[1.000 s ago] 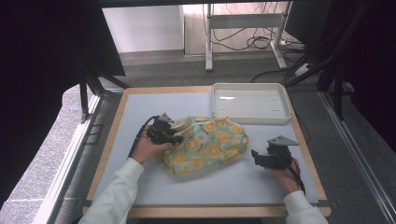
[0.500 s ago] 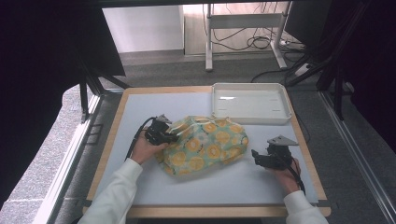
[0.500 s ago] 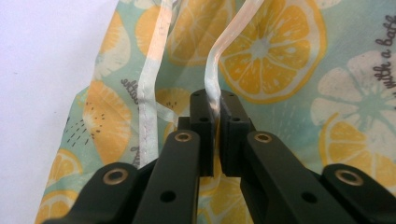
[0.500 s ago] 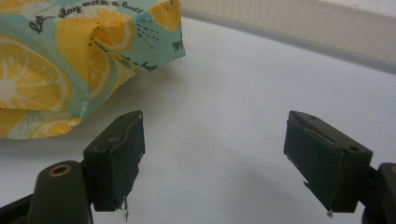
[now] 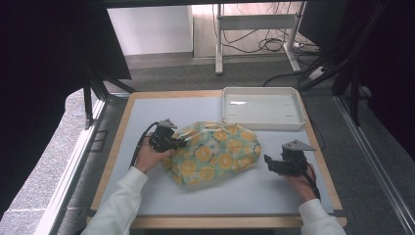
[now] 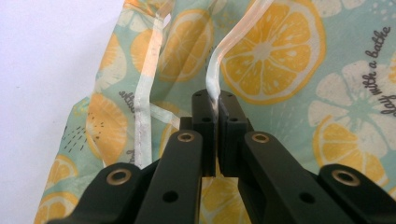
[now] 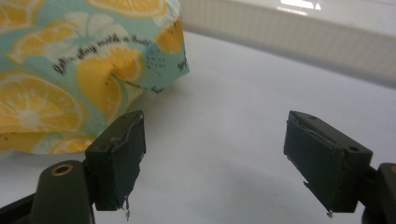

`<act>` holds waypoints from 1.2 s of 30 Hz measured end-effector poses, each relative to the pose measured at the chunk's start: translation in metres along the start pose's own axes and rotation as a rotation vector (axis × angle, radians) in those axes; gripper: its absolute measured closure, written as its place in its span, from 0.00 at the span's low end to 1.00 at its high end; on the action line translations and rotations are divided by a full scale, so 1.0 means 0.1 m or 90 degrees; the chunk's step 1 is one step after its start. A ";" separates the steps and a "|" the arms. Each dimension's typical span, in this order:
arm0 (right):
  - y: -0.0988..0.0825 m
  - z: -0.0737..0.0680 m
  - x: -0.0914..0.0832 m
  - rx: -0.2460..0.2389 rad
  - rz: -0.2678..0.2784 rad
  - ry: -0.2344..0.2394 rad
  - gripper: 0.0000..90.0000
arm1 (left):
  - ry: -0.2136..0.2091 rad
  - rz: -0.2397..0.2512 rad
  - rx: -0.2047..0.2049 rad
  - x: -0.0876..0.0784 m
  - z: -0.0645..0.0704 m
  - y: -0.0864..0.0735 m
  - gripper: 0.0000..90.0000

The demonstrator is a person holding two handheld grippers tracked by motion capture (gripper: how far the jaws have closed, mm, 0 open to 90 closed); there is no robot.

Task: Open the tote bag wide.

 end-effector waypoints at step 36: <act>0.91 -0.55 0.25 -0.111 0.018 0.090 0.27 | -0.001 0.020 -0.008 -0.08 -0.02 0.02 0.98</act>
Point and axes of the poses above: each handheld gripper's, and its own axes: x roughly forward along the jaws, y roughly out of its top, z roughly to its right, the point moved 5 cm from there along x, roughly forward along the jaws, and after that the axes turned 2 degrees about x, right-handed, at the moved point
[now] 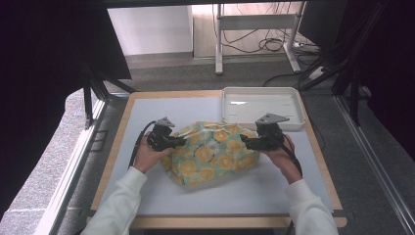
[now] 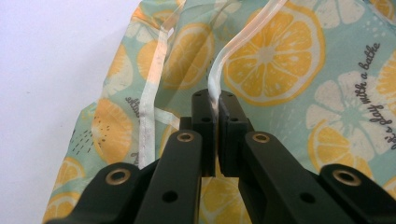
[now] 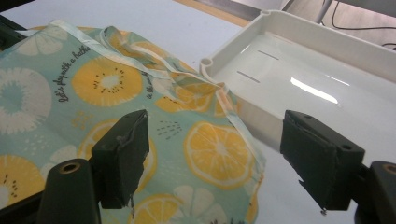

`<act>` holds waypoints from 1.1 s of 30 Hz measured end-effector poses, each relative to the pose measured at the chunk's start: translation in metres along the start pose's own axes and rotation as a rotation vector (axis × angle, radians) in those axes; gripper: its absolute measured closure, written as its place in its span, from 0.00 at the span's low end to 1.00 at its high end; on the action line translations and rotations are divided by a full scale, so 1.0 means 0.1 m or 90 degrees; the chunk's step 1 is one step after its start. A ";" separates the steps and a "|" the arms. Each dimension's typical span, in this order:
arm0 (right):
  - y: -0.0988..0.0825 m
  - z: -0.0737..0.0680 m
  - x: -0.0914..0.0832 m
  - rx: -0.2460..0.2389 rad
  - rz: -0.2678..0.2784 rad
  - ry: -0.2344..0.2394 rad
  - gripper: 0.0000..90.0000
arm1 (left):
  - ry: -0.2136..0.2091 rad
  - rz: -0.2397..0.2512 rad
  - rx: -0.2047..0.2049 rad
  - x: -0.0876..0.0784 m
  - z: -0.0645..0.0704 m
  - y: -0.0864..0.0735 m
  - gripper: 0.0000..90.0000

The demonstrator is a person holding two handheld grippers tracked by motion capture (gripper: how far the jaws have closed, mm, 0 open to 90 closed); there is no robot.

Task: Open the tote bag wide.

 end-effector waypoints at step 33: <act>0.51 -0.64 0.54 -0.084 -0.028 0.212 0.23 | -0.004 0.018 -0.001 -0.04 0.02 0.03 0.98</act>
Point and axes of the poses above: each handheld gripper's, and its own axes: x roughly forward along the jaws, y roughly out of its top, z roughly to its right, the point moved 5 cm from there along x, roughly forward along the jaws, and after that the axes turned 2 degrees about x, right-handed, at the moved point
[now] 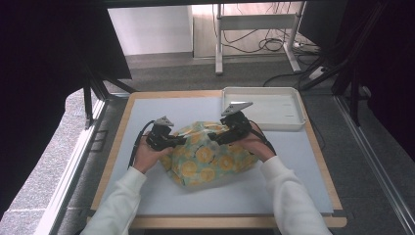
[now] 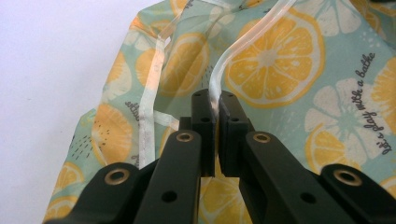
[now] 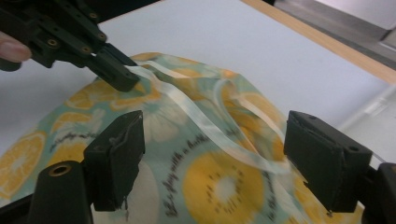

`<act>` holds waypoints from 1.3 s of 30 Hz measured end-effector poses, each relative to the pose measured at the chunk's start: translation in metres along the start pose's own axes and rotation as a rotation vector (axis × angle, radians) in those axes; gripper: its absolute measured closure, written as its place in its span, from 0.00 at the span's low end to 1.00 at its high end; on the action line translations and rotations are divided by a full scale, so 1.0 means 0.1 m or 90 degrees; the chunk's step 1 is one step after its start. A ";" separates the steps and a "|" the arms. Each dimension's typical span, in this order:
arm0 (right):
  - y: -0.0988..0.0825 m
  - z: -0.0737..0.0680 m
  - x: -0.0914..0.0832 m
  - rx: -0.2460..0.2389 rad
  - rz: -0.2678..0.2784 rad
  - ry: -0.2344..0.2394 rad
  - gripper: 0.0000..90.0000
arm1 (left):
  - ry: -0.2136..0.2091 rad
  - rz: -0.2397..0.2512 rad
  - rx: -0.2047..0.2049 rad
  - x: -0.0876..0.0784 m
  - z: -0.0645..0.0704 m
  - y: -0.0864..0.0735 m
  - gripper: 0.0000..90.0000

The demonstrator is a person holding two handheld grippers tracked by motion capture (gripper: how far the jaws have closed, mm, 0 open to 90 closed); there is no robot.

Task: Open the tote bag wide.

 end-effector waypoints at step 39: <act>-0.06 -0.18 0.13 -0.061 -0.044 0.048 0.98 | -0.009 0.015 -0.010 -0.04 0.00 0.01 0.97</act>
Point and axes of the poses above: each handheld gripper's, and its own axes: x roughly forward along the jaws, y roughly out of its top, z roughly to its right, the point moved 5 cm from there along x, roughly forward along the jaws, and after that the axes turned 2 degrees about x, right-handed, at the moved point
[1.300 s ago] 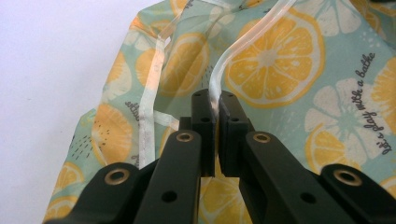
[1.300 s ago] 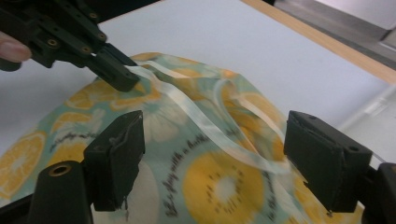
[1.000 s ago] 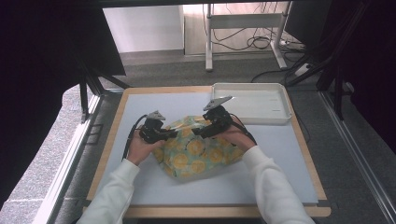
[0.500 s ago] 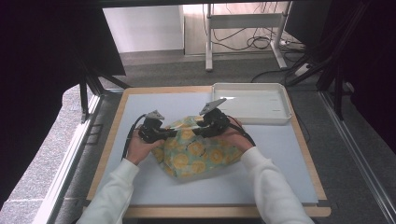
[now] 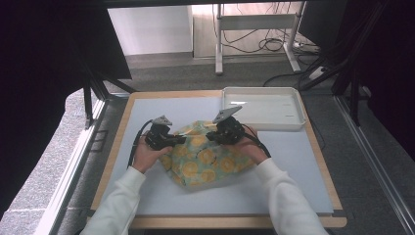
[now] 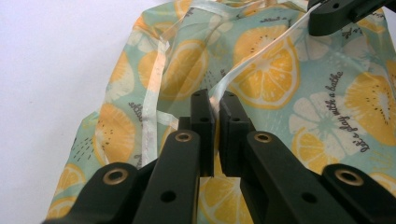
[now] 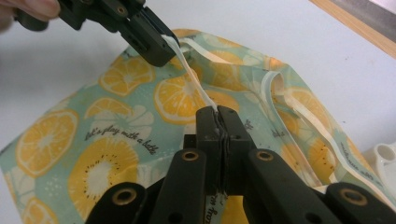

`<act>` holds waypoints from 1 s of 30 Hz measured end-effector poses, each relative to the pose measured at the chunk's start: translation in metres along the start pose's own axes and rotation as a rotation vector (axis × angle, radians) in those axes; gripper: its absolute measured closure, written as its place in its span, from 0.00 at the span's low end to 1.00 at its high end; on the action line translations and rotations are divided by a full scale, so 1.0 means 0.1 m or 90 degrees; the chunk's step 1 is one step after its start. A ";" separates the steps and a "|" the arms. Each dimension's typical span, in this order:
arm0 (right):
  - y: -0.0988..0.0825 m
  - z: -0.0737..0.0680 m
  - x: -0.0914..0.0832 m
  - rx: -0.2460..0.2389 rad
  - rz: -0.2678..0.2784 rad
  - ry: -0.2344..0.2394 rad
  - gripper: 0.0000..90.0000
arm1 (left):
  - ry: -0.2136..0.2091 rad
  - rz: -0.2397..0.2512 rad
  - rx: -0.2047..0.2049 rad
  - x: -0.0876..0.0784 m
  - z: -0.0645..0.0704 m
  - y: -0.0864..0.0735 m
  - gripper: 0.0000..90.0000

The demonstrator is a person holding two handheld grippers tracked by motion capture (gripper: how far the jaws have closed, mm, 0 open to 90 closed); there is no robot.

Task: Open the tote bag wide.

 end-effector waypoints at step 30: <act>-0.33 -0.41 -0.21 0.030 0.056 0.035 0.98 | -0.031 -0.007 0.046 -0.19 0.37 -0.18 0.97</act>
Point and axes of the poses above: each handheld gripper's, and its own axes: x roughly forward along the jaws, y roughly out of its top, z roughly to its right, the point moved 5 cm from there along x, roughly forward along the jaws, and after that the axes turned 2 degrees about x, right-handed, at the moved point
